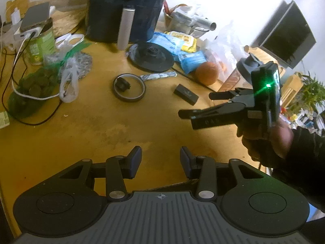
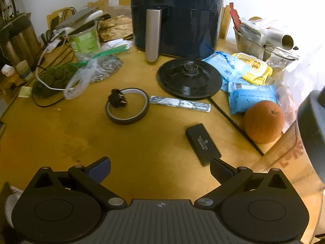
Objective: Organize objects
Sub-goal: 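Move the right gripper toward the black small box on the table, then close the right gripper around the black small box and lift it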
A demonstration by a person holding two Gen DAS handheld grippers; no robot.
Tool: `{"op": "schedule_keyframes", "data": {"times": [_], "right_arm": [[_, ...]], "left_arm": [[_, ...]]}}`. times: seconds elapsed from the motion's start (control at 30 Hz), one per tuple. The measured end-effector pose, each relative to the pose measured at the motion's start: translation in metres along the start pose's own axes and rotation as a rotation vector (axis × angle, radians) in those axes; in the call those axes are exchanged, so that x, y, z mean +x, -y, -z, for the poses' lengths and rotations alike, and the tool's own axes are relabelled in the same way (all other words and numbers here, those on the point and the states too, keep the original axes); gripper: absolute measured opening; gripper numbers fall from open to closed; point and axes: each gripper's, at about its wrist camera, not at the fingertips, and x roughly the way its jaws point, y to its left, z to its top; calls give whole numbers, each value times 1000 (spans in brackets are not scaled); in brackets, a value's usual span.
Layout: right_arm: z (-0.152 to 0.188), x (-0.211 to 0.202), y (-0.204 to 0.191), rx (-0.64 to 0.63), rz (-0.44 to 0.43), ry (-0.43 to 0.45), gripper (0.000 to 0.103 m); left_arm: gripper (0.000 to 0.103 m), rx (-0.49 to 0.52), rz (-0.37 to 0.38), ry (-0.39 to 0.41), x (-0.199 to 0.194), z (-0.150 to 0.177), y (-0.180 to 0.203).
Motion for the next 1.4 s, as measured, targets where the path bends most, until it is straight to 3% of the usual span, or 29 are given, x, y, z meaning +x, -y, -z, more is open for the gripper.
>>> {"op": "schedule_keyframes", "data": {"times": [0.47, 0.53, 0.7, 0.87, 1.13, 1.4], "right_arm": [[-7, 50, 12, 19, 119, 32, 100], [-8, 57, 16, 32, 129, 21, 88], [-8, 72, 25, 66, 175, 2, 79], [-8, 77, 38, 139, 158, 0, 71], [-7, 73, 38, 183, 139, 1, 36], [-7, 71, 40, 161, 116, -9, 34]], "left_arm": [[41, -68, -24, -15, -4, 11, -18], [41, -74, -29, -13, -6, 12, -19], [41, -95, -49, -6, -10, 14, -25], [41, -116, -68, 0, -14, 15, -32], [41, -118, -69, 8, -14, 13, -33], [41, -109, -69, 13, -12, 9, -33]]}}
